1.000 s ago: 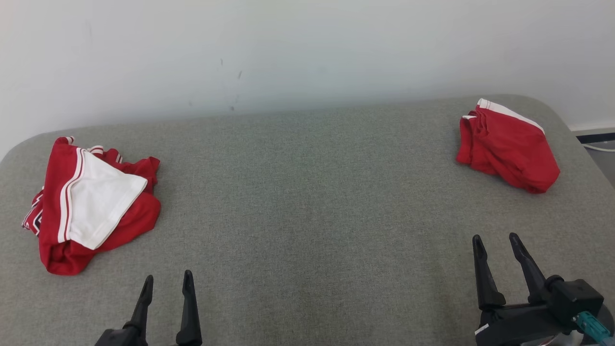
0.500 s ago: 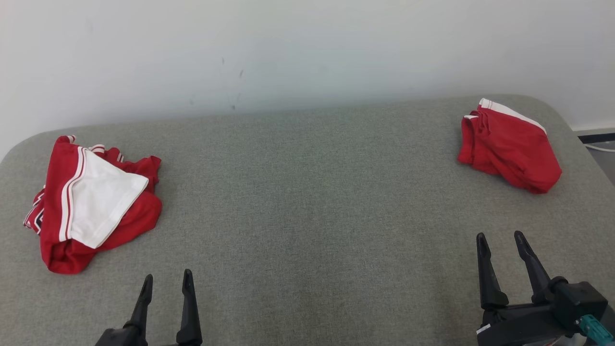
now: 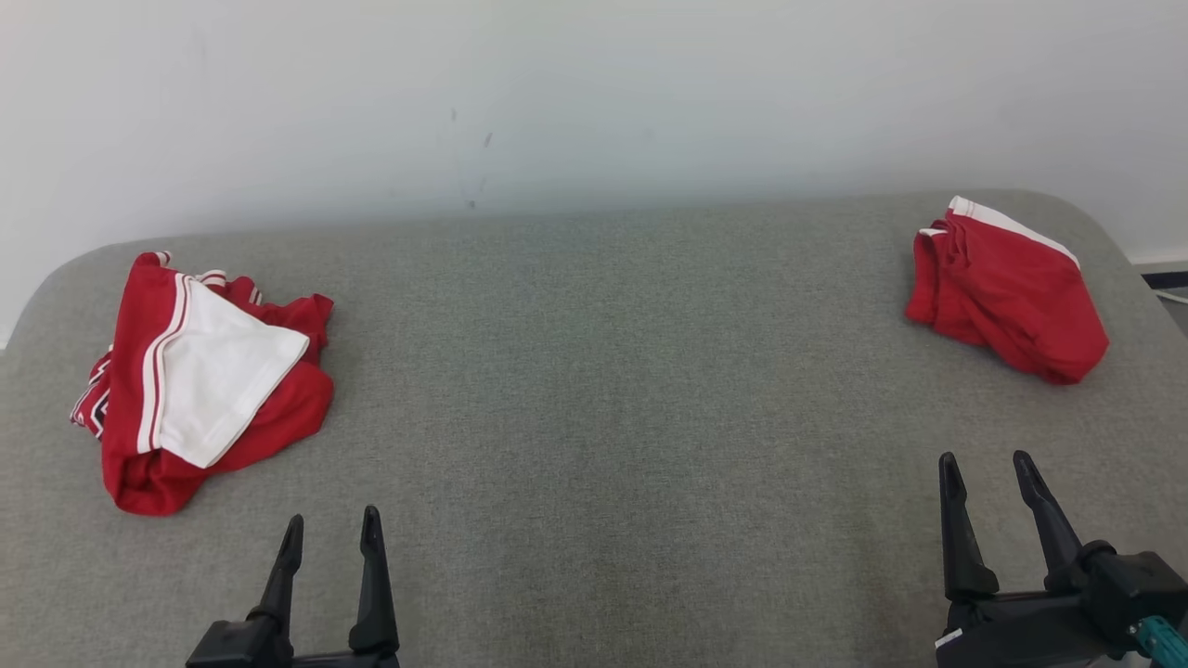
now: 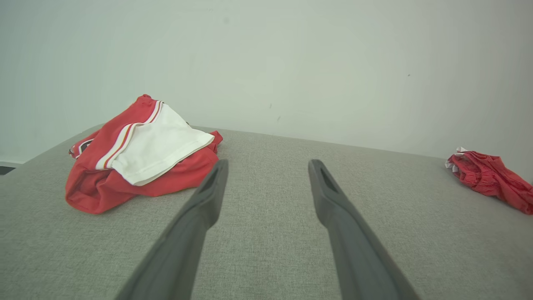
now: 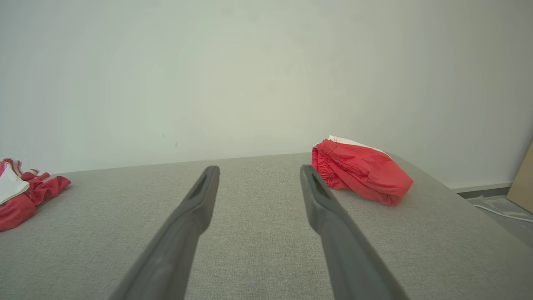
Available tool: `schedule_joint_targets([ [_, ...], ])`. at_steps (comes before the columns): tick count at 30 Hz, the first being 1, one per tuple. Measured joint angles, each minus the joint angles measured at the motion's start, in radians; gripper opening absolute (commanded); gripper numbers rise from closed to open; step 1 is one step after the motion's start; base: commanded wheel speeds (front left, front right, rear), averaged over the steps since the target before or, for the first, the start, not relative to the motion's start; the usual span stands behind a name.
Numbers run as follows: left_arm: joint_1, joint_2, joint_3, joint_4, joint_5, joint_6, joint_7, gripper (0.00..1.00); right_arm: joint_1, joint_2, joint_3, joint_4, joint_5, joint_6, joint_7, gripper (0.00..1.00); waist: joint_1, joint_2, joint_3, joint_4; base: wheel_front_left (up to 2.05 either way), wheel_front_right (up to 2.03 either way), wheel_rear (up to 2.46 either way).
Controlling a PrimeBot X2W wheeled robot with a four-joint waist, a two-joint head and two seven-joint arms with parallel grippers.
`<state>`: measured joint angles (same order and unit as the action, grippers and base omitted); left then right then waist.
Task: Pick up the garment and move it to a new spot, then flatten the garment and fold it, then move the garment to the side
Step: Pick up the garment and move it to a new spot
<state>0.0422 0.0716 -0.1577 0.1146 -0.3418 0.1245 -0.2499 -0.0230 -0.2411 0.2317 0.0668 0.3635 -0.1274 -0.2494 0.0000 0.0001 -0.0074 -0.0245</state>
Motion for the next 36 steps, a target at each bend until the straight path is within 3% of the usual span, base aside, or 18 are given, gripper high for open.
schedule_joint_targets([
  [6, -0.013, -0.002, -0.005, 0.005, 0.002, 0.0, 0.0, 1.0, 0.0, -0.011, -0.007, -0.011, -0.004, 0.0, 0.0, 1.0, 0.0, 0.0, -0.002, 0.033, 0.0, 0.0, 0.0],
  [22, -0.012, -0.009, 0.043, 0.005, 0.028, 0.0, 0.0, 1.0, -0.047, 0.004, 0.062, -0.008, -0.029, 0.035, 0.0, 1.0, 0.0, 0.0, -0.01, 0.243, 0.0, 0.0, 0.0],
  [36, -0.011, -0.009, 0.034, 0.006, 0.031, 0.0, 0.0, 1.0, -0.033, 0.023, 0.069, 0.002, -0.03, 0.035, -0.005, 1.0, 0.0, -0.0001, -0.013, 0.435, 0.0, 0.0, 0.0],
])
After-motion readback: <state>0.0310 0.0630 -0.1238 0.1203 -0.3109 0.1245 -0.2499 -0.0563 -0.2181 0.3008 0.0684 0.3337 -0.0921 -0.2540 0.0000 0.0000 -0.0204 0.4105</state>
